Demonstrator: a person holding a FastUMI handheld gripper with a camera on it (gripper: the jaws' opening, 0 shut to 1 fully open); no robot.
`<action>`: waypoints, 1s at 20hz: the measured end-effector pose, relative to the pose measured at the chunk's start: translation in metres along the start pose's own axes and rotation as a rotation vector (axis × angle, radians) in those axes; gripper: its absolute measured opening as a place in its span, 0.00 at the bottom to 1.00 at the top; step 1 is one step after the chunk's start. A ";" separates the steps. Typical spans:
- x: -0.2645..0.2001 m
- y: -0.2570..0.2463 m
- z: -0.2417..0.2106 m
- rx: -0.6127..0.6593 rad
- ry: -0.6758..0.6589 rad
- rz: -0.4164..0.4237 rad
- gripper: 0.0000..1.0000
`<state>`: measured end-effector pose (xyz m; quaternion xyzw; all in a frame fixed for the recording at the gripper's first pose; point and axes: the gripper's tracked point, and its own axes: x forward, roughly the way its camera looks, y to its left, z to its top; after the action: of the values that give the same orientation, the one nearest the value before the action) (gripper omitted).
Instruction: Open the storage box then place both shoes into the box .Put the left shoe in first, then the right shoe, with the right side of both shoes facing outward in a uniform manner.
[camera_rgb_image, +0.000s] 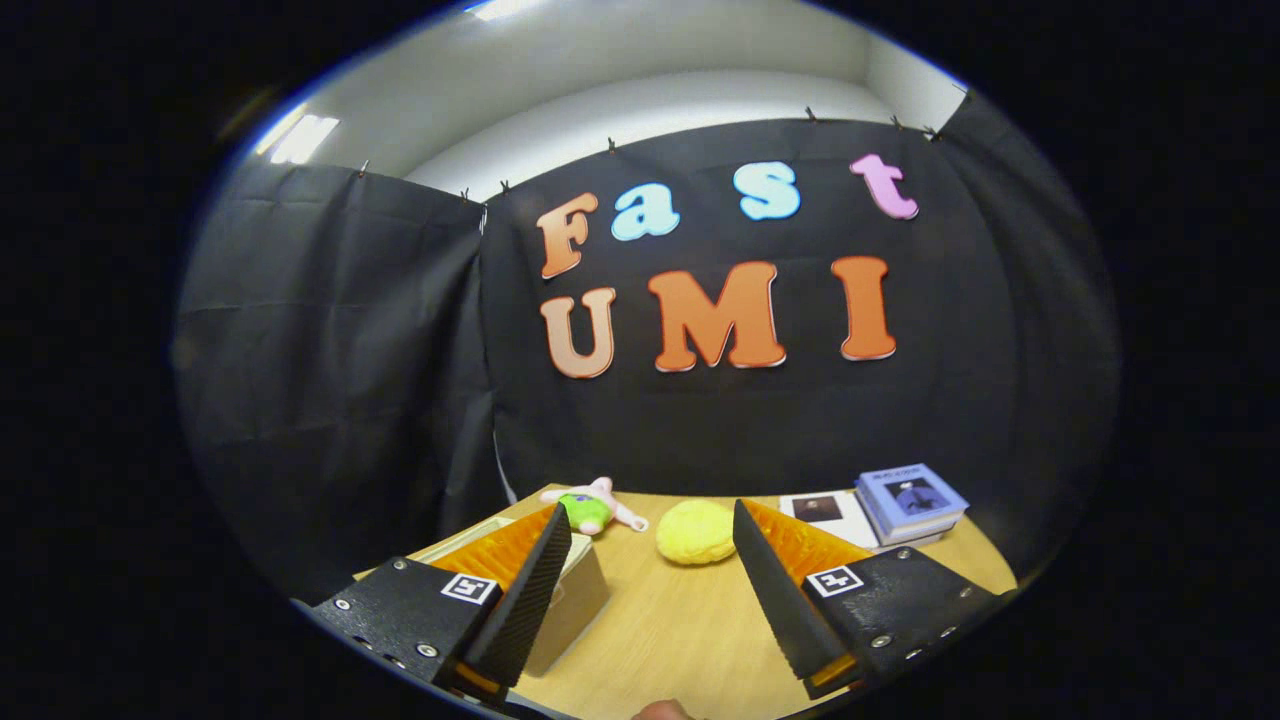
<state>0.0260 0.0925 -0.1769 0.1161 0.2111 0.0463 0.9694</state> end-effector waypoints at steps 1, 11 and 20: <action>-0.011 -0.010 0.006 -0.016 -0.033 -0.031 0.97; -0.093 -0.060 0.027 -0.046 -0.232 -0.205 0.98; -0.116 -0.085 0.025 -0.090 -0.271 -0.286 0.98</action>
<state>-0.0655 -0.0113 -0.1293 0.0466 0.0909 -0.0985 0.9899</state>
